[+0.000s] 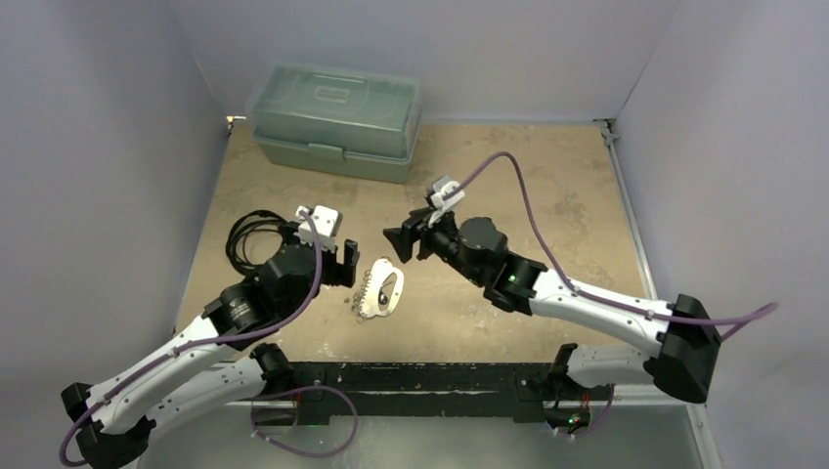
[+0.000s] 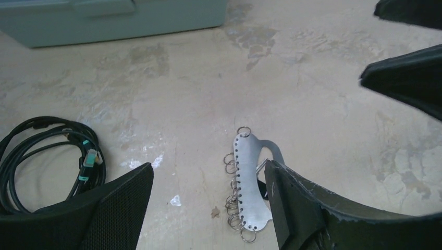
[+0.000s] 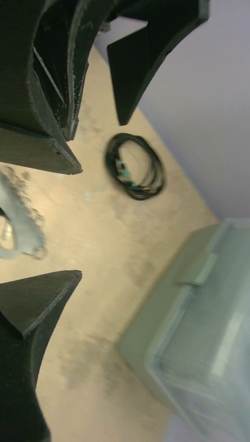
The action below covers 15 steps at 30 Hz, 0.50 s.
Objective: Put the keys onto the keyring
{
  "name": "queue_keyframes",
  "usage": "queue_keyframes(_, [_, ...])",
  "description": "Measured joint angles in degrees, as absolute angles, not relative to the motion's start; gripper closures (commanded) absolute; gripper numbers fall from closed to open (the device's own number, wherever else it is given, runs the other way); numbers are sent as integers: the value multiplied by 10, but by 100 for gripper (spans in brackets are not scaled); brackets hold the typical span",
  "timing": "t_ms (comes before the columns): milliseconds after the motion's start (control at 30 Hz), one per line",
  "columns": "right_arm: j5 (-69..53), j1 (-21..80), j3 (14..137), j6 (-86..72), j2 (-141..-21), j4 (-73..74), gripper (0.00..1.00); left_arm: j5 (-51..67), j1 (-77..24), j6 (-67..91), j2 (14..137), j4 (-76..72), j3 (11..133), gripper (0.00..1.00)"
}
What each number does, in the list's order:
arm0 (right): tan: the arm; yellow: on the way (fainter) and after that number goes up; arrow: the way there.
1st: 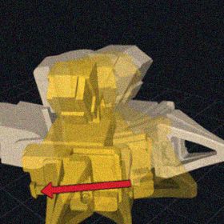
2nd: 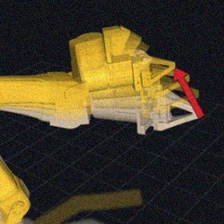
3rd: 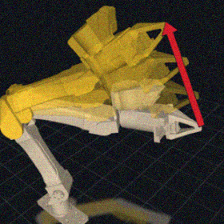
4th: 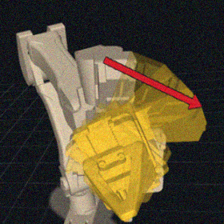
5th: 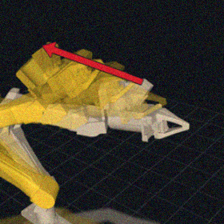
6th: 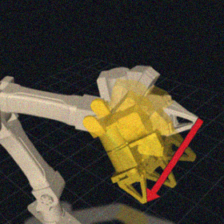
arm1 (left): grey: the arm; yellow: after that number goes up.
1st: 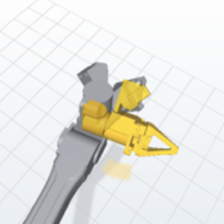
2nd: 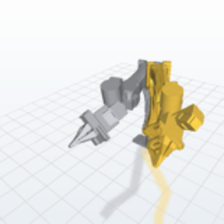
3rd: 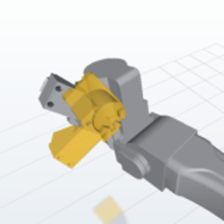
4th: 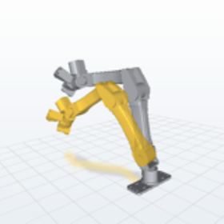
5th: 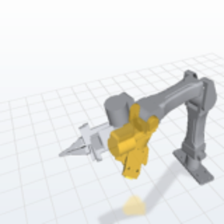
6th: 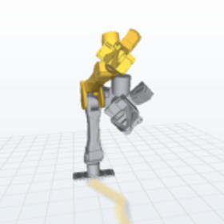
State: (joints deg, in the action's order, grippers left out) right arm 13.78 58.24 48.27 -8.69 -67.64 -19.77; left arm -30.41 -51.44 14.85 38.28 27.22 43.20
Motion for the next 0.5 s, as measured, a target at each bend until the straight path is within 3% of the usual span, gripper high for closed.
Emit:
queue_keyframes(233, [150,582,521,-269,-773,-64,28,-296,-491,243,444,297,432,32])
queue_keyframes(500, [206,583,501,-400,-736,45,24,-235,-492,326,562,199,351,43])
